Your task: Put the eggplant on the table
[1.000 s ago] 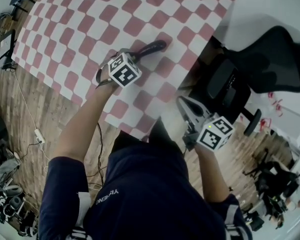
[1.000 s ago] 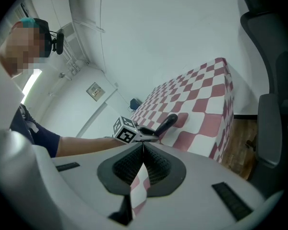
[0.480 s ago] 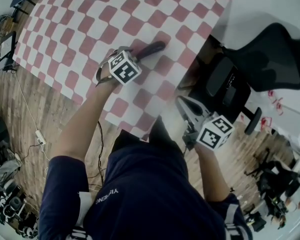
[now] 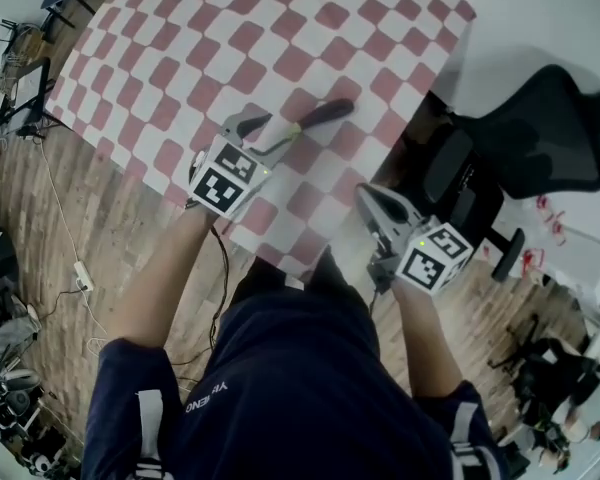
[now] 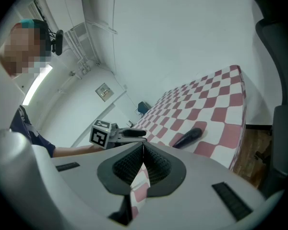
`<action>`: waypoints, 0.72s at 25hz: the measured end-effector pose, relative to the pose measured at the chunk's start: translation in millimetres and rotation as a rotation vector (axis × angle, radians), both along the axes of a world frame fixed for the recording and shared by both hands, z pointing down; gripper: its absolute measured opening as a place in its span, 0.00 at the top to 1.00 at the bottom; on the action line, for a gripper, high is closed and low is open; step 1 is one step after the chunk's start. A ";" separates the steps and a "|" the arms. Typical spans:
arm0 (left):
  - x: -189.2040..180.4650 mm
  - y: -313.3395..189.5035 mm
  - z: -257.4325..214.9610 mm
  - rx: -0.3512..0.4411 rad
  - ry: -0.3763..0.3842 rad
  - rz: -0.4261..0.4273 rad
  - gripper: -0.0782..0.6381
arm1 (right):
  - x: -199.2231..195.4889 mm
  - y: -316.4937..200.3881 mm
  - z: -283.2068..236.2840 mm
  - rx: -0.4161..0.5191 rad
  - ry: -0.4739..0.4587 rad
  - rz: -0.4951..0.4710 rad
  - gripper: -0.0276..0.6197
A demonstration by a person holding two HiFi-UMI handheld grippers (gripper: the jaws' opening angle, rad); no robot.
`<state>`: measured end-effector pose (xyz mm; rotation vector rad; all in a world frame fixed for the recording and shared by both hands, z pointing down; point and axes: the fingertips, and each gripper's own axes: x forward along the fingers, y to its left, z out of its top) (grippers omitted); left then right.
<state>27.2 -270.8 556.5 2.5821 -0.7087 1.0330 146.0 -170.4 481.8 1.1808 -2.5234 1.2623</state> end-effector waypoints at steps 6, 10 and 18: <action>-27.9 43.8 -85.5 0.027 0.343 -0.055 0.75 | -37.3 -7.1 -36.4 0.114 0.005 -0.076 0.93; -46.5 77.3 -119.3 0.021 0.467 -0.064 0.79 | -68.2 -2.1 -60.1 0.170 -0.010 -0.144 0.93; -84.6 115.0 -129.6 0.008 0.536 -0.097 0.85 | -106.0 2.2 -90.6 0.237 -0.013 -0.211 0.93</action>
